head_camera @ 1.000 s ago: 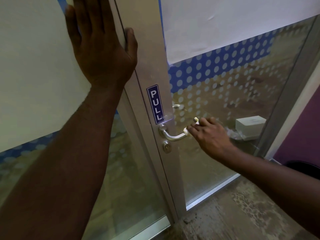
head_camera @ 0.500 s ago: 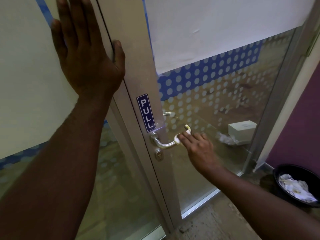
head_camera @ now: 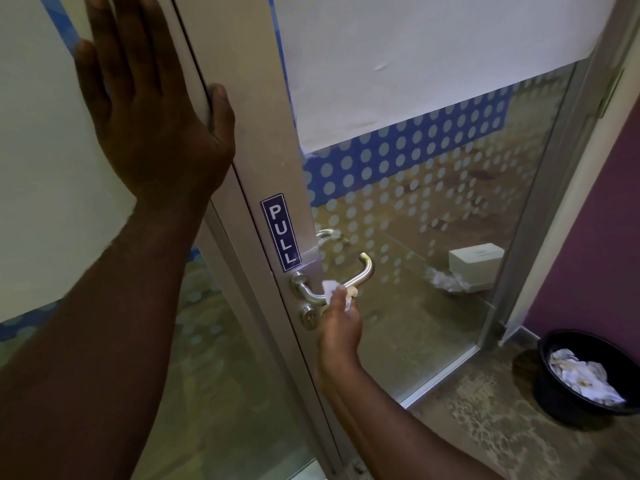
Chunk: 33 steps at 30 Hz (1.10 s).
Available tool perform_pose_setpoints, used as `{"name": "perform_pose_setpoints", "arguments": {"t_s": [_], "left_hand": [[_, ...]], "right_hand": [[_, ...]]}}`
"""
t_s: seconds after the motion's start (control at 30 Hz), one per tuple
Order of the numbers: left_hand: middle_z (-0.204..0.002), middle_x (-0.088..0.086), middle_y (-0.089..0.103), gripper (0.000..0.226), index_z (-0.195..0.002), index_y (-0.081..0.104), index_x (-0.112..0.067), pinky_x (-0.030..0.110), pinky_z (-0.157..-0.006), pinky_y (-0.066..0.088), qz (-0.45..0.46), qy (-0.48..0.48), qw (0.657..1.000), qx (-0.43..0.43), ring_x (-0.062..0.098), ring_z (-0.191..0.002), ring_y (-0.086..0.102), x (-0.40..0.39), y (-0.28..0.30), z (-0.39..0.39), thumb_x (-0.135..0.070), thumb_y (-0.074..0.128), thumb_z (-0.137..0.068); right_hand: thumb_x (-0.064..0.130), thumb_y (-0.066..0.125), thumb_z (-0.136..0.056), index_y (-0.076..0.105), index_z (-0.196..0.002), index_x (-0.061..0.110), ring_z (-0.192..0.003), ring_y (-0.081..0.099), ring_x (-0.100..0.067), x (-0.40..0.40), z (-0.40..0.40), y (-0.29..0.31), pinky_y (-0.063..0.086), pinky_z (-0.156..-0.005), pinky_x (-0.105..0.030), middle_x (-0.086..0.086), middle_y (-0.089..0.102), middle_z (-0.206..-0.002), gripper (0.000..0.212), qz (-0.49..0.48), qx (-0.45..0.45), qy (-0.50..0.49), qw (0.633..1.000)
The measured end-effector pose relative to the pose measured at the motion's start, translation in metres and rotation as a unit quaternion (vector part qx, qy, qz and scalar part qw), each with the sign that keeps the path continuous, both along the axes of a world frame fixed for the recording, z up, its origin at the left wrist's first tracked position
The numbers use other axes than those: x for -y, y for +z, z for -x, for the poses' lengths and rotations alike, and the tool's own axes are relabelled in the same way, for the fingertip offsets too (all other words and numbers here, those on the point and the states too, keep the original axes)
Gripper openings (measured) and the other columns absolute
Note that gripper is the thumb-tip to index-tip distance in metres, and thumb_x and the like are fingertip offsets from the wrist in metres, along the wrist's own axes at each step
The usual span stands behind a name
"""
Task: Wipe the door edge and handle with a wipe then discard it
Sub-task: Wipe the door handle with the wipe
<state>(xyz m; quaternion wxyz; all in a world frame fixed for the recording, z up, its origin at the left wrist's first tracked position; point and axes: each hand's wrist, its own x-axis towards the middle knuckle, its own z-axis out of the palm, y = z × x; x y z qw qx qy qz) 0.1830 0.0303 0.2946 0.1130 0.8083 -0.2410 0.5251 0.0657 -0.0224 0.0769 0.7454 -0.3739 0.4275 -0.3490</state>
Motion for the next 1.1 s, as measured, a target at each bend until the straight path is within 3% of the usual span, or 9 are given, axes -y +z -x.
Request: {"name": "perform_pose_setpoints", "arguments": {"t_s": [0.13,0.27,0.33,0.5,0.67,0.77,0.83,0.93,1.1], "left_hand": [[-0.167,0.01,0.003,0.081,-0.159,0.003,-0.015,0.045,-0.127,0.003,0.0,0.002,1.0,-0.004,0.029,-0.155,0.003,-0.001,0.0,-0.001,-0.067,0.0,-0.097],[-0.167,0.009,0.003,0.082,-0.159,0.002,-0.017,0.044,-0.127,0.003,0.002,0.002,1.0,-0.014,0.028,-0.155,0.002,0.0,-0.001,-0.002,-0.068,-0.002,-0.096],[-0.167,0.009,0.003,0.082,-0.159,0.002,-0.017,0.044,-0.127,0.003,0.003,0.004,1.0,-0.016,0.028,-0.155,0.002,0.001,0.0,-0.003,-0.069,-0.002,-0.096],[-0.167,0.01,0.003,0.08,-0.159,0.003,-0.016,0.043,-0.126,0.001,-0.002,0.013,1.0,-0.008,0.029,-0.155,0.003,0.0,0.001,0.002,-0.066,0.001,-0.097],[-0.167,0.011,0.005,0.079,-0.159,0.005,-0.014,0.042,-0.125,0.001,-0.003,0.021,1.0,0.0,0.03,-0.155,0.004,0.0,0.002,0.004,-0.065,0.005,-0.098],[-0.167,0.011,0.005,0.08,-0.159,0.005,-0.014,0.042,-0.125,0.0,-0.003,0.022,1.0,-0.002,0.029,-0.155,0.004,0.001,0.0,0.003,-0.066,0.004,-0.097],[-0.167,0.01,0.003,0.082,-0.159,0.003,-0.016,0.042,-0.125,0.0,-0.002,0.023,1.0,-0.014,0.028,-0.155,0.003,0.002,-0.001,0.002,-0.068,0.001,-0.096],[-0.167,0.01,0.002,0.084,-0.159,0.002,-0.017,0.043,-0.127,0.002,-0.001,0.018,0.999,-0.031,0.028,-0.155,0.001,0.002,0.0,-0.001,-0.07,-0.002,-0.095],[-0.167,0.009,0.002,0.083,-0.159,0.003,-0.016,0.042,-0.127,0.002,0.003,0.021,1.0,-0.019,0.028,-0.155,0.001,0.002,-0.001,0.002,-0.069,-0.002,-0.095]], "right_hand": [[0.036,0.041,-0.101,0.061,-0.102,0.016,-0.094,0.059,-0.013,0.003,0.003,0.008,0.045,-0.081,-0.023,0.0,0.064,-0.1,0.028,-0.207,0.218,-0.032,0.953],[0.018,0.045,-0.102,0.061,-0.108,0.003,-0.087,0.067,-0.022,0.003,0.007,-0.01,0.055,-0.082,-0.028,-0.011,0.069,-0.099,0.023,-0.26,0.267,-0.001,0.928],[0.011,0.045,-0.101,0.061,-0.112,0.001,-0.085,0.071,-0.022,-0.001,0.004,-0.021,0.059,-0.071,-0.024,-0.013,0.073,-0.095,0.022,-0.268,0.287,0.04,0.919],[0.0,0.042,-0.098,0.053,-0.126,-0.004,-0.112,0.063,-0.034,-0.003,-0.012,-0.03,0.056,-0.086,-0.029,-0.028,0.064,-0.119,0.03,-0.271,0.313,0.113,0.903],[-0.017,0.052,-0.082,0.056,-0.12,0.002,-0.098,0.069,-0.037,0.009,-0.015,-0.028,0.059,-0.072,-0.026,-0.034,0.064,-0.111,0.043,-0.281,0.344,0.152,0.883],[-0.022,0.047,-0.084,0.063,-0.109,0.002,-0.072,0.067,-0.025,0.017,-0.009,-0.027,0.053,-0.054,-0.019,-0.038,0.062,-0.108,0.038,-0.272,0.341,0.179,0.882],[-0.022,0.045,-0.086,0.063,-0.11,0.001,-0.074,0.067,-0.026,0.022,-0.005,-0.027,0.053,-0.054,-0.019,-0.037,0.065,-0.101,0.038,-0.241,0.315,0.195,0.897],[-0.023,0.047,-0.084,0.055,-0.123,-0.001,-0.102,0.063,-0.038,0.028,-0.002,-0.027,0.056,-0.062,-0.022,-0.035,0.066,-0.105,0.045,-0.197,0.297,0.225,0.907],[-0.02,0.044,-0.086,0.058,-0.112,-0.006,-0.077,0.073,-0.026,0.033,0.015,-0.028,0.057,-0.061,-0.021,-0.026,0.072,-0.089,0.032,-0.204,0.307,0.214,0.905]]}}
